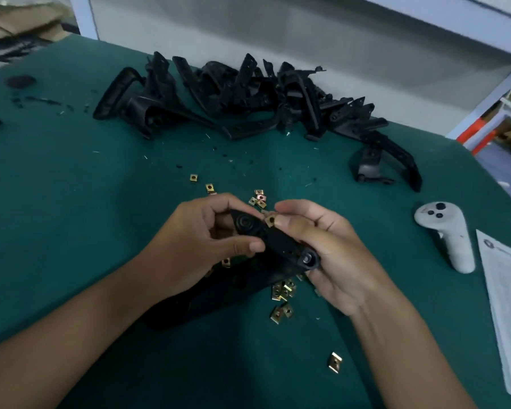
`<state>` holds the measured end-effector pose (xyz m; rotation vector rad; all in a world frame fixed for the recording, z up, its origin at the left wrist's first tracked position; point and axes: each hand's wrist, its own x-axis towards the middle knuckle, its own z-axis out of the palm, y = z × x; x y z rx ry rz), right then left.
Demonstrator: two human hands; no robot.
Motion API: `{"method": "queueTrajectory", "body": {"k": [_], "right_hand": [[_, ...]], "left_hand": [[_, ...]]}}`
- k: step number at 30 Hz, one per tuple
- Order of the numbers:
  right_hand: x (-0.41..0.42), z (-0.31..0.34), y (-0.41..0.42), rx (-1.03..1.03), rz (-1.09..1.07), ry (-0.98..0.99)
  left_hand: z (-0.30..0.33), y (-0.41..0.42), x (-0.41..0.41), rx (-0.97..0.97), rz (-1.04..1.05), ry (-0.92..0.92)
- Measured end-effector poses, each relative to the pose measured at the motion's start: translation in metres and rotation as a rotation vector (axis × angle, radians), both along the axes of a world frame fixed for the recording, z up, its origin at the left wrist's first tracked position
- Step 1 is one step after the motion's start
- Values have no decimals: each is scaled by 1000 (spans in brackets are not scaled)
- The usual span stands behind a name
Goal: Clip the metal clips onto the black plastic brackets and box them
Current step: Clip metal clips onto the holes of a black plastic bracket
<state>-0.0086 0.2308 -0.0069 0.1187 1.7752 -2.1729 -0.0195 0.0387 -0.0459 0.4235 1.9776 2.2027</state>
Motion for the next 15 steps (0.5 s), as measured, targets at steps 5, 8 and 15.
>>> {"method": "queueTrajectory", "body": {"k": [5, 8, 15], "right_hand": [[-3, 0, 5, 66, 23, -44], [-2, -2, 5, 142, 13, 11], [4, -5, 1, 308, -31, 287]], "left_hand": [[2, 3, 2, 2, -7, -16], [2, 3, 3, -13, -9, -11], [-1, -1, 1, -40, -49, -6]]}}
